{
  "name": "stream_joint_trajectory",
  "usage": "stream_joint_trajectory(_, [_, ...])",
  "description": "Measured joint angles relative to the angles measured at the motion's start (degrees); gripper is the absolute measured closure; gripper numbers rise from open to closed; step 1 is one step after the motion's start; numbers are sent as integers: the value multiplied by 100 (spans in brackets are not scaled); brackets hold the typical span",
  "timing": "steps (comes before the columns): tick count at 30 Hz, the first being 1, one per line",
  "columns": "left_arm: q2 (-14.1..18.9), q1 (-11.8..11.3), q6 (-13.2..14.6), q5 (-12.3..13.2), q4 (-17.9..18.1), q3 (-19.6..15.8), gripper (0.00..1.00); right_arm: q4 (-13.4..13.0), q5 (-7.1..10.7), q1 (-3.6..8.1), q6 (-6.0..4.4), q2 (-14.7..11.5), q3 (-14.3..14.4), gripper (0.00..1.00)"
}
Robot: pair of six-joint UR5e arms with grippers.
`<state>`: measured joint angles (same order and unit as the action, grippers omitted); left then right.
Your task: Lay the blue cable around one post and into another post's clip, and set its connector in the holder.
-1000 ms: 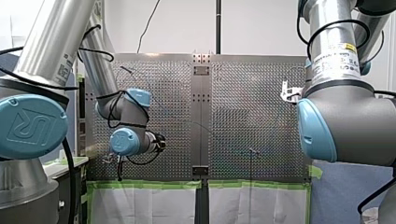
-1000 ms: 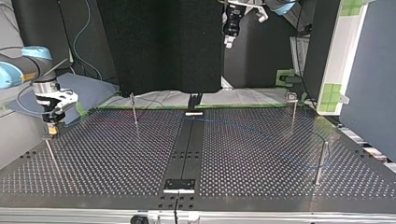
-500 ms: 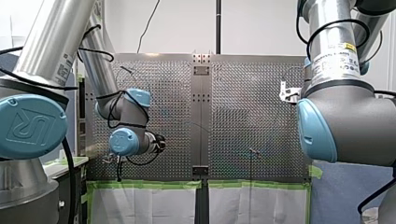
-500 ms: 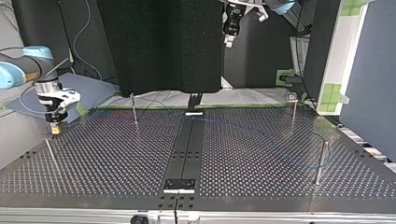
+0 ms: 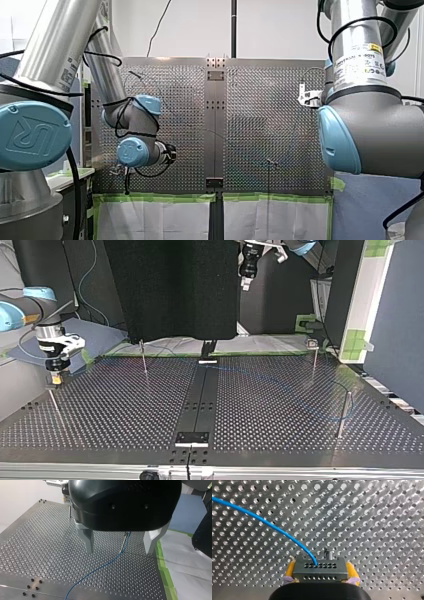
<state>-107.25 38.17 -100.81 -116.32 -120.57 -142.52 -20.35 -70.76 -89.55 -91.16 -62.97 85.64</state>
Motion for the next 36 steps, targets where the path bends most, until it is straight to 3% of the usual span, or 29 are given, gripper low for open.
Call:
stream_joint_trajectory(6, [0,-4,0,0,-8,0,0,-43,-14,52,-123,48,2,100])
stream_joint_trajectory(11, [0,-4,0,1,-11,0,0,-60,-8,101,-164,120,-6,100])
stream_joint_trajectory(36, [0,-28,9,31,-64,2,0,-58,123,249,-174,287,-268,100])
